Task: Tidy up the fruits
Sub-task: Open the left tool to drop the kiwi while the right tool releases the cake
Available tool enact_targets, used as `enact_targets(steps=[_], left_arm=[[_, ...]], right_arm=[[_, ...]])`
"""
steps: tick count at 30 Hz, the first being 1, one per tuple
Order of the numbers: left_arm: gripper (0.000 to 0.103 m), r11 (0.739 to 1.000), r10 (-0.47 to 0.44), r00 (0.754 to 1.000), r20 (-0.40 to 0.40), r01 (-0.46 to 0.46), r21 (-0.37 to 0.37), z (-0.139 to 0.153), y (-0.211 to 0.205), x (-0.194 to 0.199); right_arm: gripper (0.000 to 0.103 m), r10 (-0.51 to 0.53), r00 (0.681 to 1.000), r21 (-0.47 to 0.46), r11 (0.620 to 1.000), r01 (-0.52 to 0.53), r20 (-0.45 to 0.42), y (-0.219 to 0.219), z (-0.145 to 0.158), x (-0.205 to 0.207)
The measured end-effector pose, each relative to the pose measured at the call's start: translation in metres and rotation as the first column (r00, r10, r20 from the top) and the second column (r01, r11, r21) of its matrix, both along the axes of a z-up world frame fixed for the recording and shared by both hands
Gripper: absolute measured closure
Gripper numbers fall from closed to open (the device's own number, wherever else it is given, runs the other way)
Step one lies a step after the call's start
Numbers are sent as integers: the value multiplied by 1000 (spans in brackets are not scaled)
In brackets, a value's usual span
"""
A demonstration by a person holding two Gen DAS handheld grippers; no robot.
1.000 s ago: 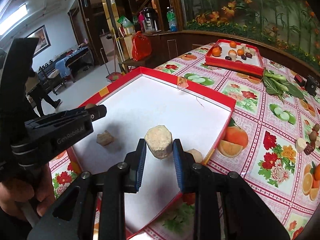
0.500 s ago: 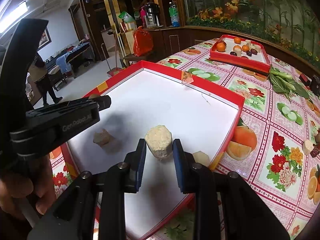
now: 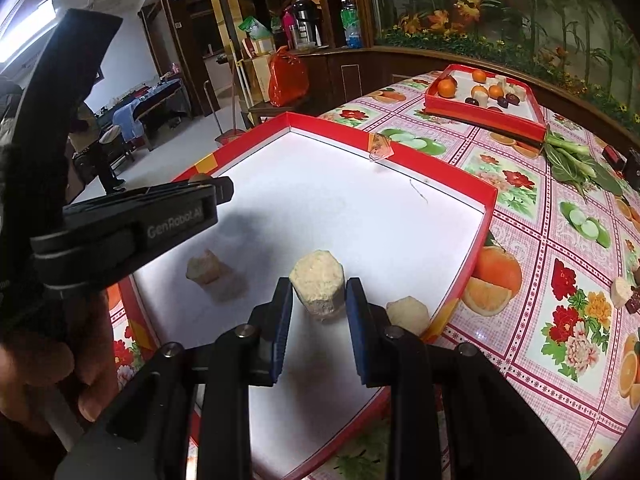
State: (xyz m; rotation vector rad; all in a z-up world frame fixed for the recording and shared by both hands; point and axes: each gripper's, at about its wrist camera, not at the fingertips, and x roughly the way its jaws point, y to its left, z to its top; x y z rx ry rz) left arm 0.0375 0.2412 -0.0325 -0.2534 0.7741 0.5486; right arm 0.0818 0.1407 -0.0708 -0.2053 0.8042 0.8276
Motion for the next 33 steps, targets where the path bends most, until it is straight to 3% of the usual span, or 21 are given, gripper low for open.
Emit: enact_targets(steps=[10,11,13,15,18,20,25,30,33], left_arm=[[76,1000,2,1000,6,-2,-18,3,0,-2],[70,1000,3,1000,7,-3,-19,4,0,-3],[34,1000,14,1000,24,-13,-14,9,0,-6],[21,998,49,996,77,-52,27,21,-4,-17],[19,996,60,989,135,-68,60,38,-13,-27],[19,996,51,986,161,-62,64,45,-21,-31],[18,995,-37,973,226,16,94,60,-59,-32],[18,974,-219,950,224,201,99,57,-119,-10],[18,946,-321,930,176,306,106,46,-158,16]], right_arm=[[71,1,1000,-17,1000,-1,2,2,1,-5],[64,-5,1000,-15,1000,5,11,1,3,-7],[47,-10,1000,-3,1000,10,22,-3,8,-9],[39,-20,999,11,1000,20,43,-11,17,-14],[34,-45,997,37,998,43,66,-31,31,-20],[25,-79,994,58,996,75,81,-52,39,-24],[21,-201,972,118,975,187,119,-127,51,-26],[19,-410,903,138,909,394,128,-227,46,-5],[19,-502,859,107,864,492,105,-268,36,21]])
